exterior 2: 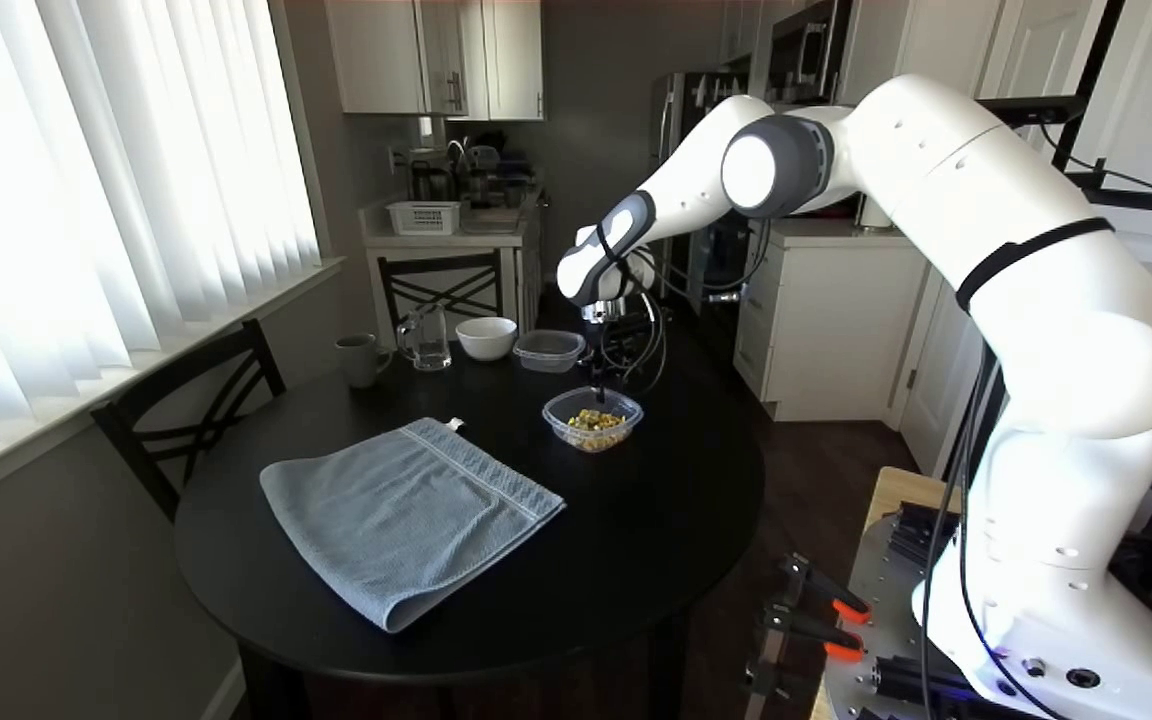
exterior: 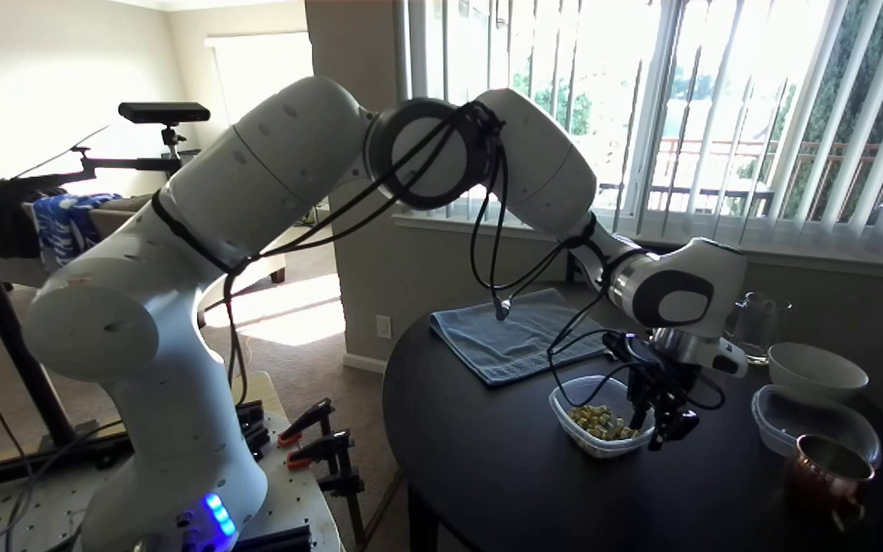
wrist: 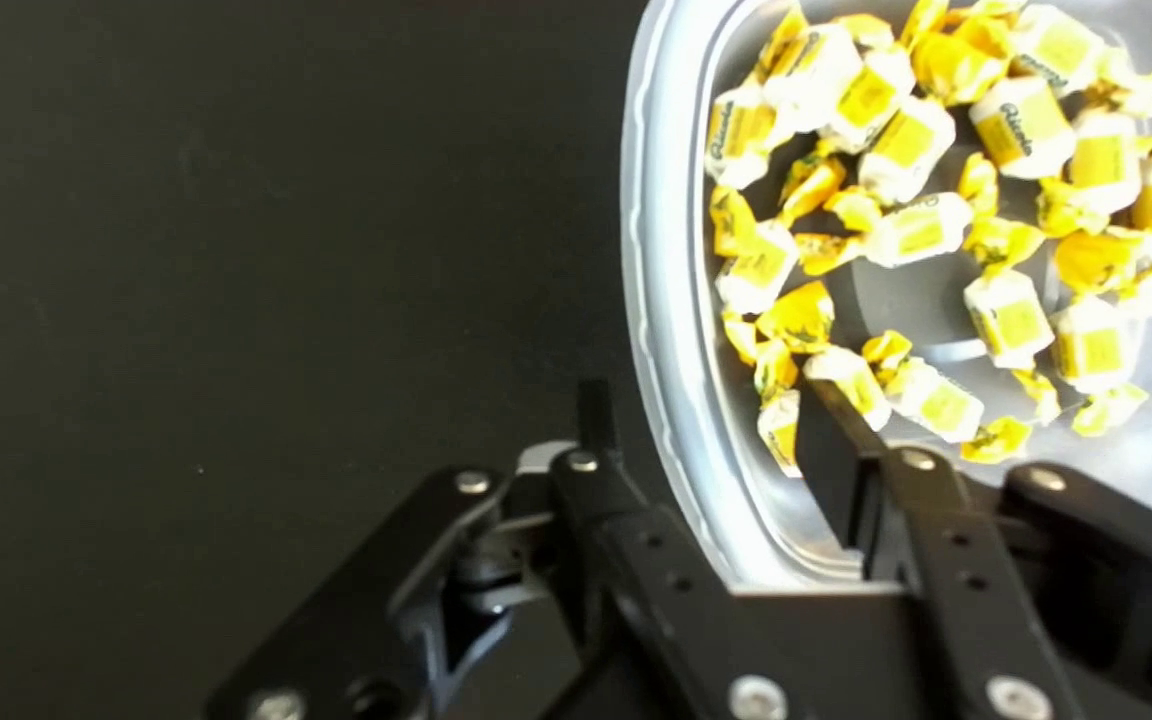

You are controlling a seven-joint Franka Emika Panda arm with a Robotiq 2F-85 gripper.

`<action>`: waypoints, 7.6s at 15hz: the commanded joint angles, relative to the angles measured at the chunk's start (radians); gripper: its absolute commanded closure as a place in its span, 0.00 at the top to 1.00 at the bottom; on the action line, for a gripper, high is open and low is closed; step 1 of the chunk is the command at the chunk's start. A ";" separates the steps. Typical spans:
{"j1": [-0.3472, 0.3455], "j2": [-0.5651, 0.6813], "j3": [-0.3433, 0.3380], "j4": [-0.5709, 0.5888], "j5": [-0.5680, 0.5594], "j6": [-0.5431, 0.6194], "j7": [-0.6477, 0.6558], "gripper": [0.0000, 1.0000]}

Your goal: Pour the content in the clear bowl onto the blue towel

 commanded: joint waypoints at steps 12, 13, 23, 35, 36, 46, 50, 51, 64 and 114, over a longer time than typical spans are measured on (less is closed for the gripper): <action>-0.069 -0.017 0.060 0.039 0.076 -0.072 -0.100 0.06; -0.067 -0.032 0.060 0.028 0.078 -0.065 -0.098 0.06; 0.075 -0.331 0.085 -0.197 0.009 0.130 -0.169 0.05; 0.256 -0.369 0.041 -0.168 -0.172 0.199 -0.002 0.05; 0.274 -0.352 0.043 -0.143 -0.186 0.199 0.022 0.05; 0.410 -0.150 -0.106 0.042 -0.367 0.330 0.321 0.05; 0.465 -0.084 -0.210 0.051 -0.458 0.410 0.433 0.05; 0.475 -0.075 -0.228 0.048 -0.470 0.421 0.449 0.05; 0.520 -0.199 -0.365 -0.157 -0.538 0.693 0.439 0.05; 1.040 0.233 -1.190 0.084 -0.918 1.076 0.757 0.04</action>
